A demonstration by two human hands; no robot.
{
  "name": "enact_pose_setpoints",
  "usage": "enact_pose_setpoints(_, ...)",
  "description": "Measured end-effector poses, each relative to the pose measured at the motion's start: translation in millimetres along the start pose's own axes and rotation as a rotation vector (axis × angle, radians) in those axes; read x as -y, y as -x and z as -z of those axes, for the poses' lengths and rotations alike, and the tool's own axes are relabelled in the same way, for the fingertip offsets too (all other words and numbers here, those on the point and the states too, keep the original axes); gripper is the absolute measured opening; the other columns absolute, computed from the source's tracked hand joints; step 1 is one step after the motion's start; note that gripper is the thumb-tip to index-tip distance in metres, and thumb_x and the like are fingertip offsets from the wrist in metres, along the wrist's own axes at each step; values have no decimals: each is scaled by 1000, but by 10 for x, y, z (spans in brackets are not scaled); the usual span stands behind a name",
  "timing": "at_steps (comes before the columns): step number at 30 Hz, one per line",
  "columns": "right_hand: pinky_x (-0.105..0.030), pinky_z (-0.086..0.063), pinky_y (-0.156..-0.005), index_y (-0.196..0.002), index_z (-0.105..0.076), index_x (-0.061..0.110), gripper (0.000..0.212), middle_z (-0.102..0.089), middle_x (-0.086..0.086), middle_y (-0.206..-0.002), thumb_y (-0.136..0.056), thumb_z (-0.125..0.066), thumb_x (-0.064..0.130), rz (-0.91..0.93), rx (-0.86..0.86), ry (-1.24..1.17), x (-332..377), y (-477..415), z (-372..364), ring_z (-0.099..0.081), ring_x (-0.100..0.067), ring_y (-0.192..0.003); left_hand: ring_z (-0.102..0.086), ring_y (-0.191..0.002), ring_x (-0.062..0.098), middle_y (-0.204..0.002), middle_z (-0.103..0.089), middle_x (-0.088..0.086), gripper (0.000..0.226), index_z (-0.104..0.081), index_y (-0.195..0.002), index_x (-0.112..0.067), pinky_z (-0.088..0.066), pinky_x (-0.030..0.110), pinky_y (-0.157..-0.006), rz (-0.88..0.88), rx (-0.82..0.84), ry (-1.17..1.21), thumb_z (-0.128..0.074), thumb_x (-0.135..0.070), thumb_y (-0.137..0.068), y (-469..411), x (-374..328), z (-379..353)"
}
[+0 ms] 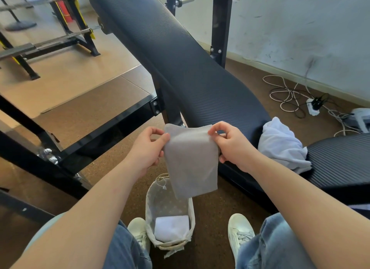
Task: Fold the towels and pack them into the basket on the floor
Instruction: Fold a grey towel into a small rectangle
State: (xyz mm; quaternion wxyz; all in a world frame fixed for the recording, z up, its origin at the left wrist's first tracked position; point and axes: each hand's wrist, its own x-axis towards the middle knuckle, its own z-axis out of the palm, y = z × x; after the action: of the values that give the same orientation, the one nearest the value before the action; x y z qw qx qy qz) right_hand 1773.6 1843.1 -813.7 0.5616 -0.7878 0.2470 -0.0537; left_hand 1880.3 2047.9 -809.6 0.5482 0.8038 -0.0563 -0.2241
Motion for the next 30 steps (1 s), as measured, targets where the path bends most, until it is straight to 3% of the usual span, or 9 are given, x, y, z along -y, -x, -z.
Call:
enact_pose_setpoints(3,-26,-56,-53,-117,-71,28,26,-66,2,-105,-107,-49,17,34,-4,64,16,9,12,-60,-10,-49,-52,-59,9,-81,-61,2,12,-61,-110,-34,-42,20,-45,-147,-15,-27,-54,-25,-105,13,-13,17)
enact_pose_setpoints(7,-27,-61,-77,-134,-65,28,40,-65,5,-118,-94,-72,22,126,52,253,-8,38,51,-65,-11,-78,-53,-54,4,-78,-61,-1,29,-69,-106,-34,-42,15,-46,-305,-22,-123,-46,-18,-108,5,41,47)
enact_pose_setpoints(9,-17,-53,-88,-137,-63,28,51,-61,10,-121,-89,-78,21,182,37,385,-14,61,51,-60,-10,-96,-58,-65,6,-92,-64,-2,28,-67,-119,-39,-48,15,-54,-325,14,-217,-51,-20,-106,-22,77,62)
enact_pose_setpoints(11,-4,-41,-84,-138,-62,25,52,-61,10,-122,-89,-78,17,259,2,498,-17,84,37,-53,-7,-105,-61,-80,10,-107,-62,-8,46,-56,-139,-38,-55,22,-70,-342,42,-402,-67,-24,-97,-42,116,75)
enact_pose_setpoints(14,-9,-40,-85,-134,-66,22,48,-68,2,-125,-88,-79,15,335,-61,562,-42,72,17,-55,-7,-104,-60,-87,8,-116,-67,-4,63,-54,-145,-32,-55,26,-82,-440,-29,-628,-79,-20,-88,-32,160,38)
enact_pose_setpoints(17,-4,-34,-79,-127,-71,21,40,-71,2,-116,-88,-79,16,386,-89,585,-44,76,-16,-55,-6,-96,-62,-105,15,-123,-68,-2,50,-62,-136,-31,-55,33,-91,-519,-125,-645,-76,-18,-90,-50,175,15)
enact_pose_setpoints(22,-9,-33,-70,-115,-74,22,22,-62,11,-95,-94,-71,18,368,-81,608,-13,93,-50,-54,-8,-88,-59,-96,14,-107,-67,-6,26,-70,-118,-33,-53,29,-80,-482,-161,-670,-70,-26,-93,-57,164,25)
enact_pose_setpoints(28,-14,-40,-71,-117,-66,28,16,-59,6,-110,-101,-62,26,177,-9,482,-27,11,3,-56,-11,-98,-60,-86,9,-93,-64,-11,14,-64,-108,-30,-50,25,-66,-270,-99,-531,-66,-34,-95,-103,131,29)
enact_pose_setpoints(30,-18,-49,-76,-115,-62,26,13,-60,6,-112,-103,-59,25,93,25,350,-8,-13,11,-59,-12,-100,-59,-88,7,-96,-63,-11,12,-62,-108,-32,-47,23,-66,-232,-57,-478,-64,-36,-97,-113,107,18)
